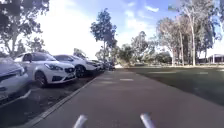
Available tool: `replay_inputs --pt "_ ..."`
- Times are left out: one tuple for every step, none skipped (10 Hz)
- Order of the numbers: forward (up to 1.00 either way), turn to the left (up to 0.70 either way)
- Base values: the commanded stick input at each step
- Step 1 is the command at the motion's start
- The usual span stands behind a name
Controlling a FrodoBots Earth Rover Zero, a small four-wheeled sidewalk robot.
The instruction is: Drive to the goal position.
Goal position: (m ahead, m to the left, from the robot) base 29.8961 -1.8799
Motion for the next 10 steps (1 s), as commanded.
replay_inputs --pt "0.7 0.0" --pt "0.7 0.0" --pt "0.7 0.0" --pt "0.7 0.0" --pt "0.7 0.0" --pt "0.7 0.0" --pt "0.7 0.0" --pt "0.7 0.0" --pt "0.7 0.0" --pt "0.7 0.0"
